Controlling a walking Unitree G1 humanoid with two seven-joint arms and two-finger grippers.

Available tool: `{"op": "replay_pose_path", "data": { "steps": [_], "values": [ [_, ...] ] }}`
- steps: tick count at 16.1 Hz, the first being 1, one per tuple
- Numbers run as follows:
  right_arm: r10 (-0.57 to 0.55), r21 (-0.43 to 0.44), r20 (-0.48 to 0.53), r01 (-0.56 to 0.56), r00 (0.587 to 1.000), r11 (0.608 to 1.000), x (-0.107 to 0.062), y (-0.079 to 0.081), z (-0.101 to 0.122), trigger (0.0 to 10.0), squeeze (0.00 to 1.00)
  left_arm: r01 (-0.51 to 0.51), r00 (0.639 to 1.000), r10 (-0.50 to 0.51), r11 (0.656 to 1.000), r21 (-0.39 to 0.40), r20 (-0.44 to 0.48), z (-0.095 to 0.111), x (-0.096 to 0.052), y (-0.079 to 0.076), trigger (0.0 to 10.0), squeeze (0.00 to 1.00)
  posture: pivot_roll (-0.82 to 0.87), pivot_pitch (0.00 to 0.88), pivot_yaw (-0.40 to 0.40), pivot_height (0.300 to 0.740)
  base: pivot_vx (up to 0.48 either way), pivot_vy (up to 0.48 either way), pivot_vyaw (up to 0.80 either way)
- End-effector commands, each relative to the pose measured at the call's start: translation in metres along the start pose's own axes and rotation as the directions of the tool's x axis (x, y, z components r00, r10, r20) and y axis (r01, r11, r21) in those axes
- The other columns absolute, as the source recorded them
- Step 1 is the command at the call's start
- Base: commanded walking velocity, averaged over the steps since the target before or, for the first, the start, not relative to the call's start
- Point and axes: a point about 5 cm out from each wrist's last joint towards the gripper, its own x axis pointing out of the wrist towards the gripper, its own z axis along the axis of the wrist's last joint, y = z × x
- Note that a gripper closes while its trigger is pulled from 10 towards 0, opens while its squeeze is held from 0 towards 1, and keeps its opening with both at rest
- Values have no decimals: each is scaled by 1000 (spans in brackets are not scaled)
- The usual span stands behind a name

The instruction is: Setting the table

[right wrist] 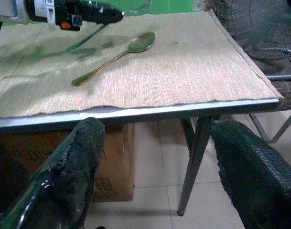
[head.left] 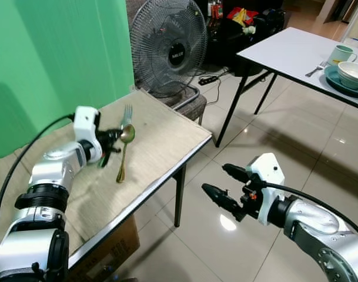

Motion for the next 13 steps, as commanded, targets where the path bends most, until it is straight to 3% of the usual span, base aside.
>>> {"op": "replay_pose_path", "data": {
  "steps": [1, 2, 4, 6, 7, 8, 9, 13],
  "values": [
    [-45, -5, 42, 46, 998, 999, -1, -5, 5, 10000, 0, 34, 995, -30, 999, -35, 94, 14, -2, -5, 0, 0, -180, 0, -19, 740, 0, 0, 0],
    [-90, 22, 62, 88, 994, 996, 0, -6, 6, 10000, 0, 72, 985, -66, 997, -34, 159, 22, -4, -14, 0, 0, -178, 0, -19, 740, 0, 0, 0],
    [-200, 72, 110, 193, 974, 979, 0, -10, 7, 10000, 0, 120, 958, -133, 991, 67, 252, 31, -13, -42, 0, 0, -179, 0, -19, 740, 0, 0, 0],
    [-273, 94, 129, 263, 953, 960, -1, -12, 8, 10000, 0, 91, 945, -128, 987, 134, 301, 32, -17, -59, 0, 0, -174, 0, -23, 740, 0, 0, 0],
    [-390, 139, 149, 372, 909, 918, -4, -18, 6, 10000, 0, 47, 931, -100, 987, 156, 352, 30, -22, -86, 9608, 0, -165, 0, -30, 740, 0, 0, -788],
    [-471, 148, 168, 450, 866, 881, -9, -25, 7, 10000, 0, 25, 927, -107, 974, 226, 360, 27, -27, -103, 10000, 0, -166, 0, -29, 740, 0, 0, -781],
    [-507, 140, 177, 488, 844, 862, -11, -29, 8, 10000, 0, 12, 925, -112, 964, 266, 363, 24, -28, -110, 10000, 0, -163, 0, -33, 740, 0, 0, -781],
    [-578, 144, 181, 560, 796, 816, -16, -33, 8, 10000, 0, -61, 932, -55, 951, 304, 359, 10, -33, -115, 10000, 0, -165, 0, -37, 740, 0, 0, -773]
  ]
}}
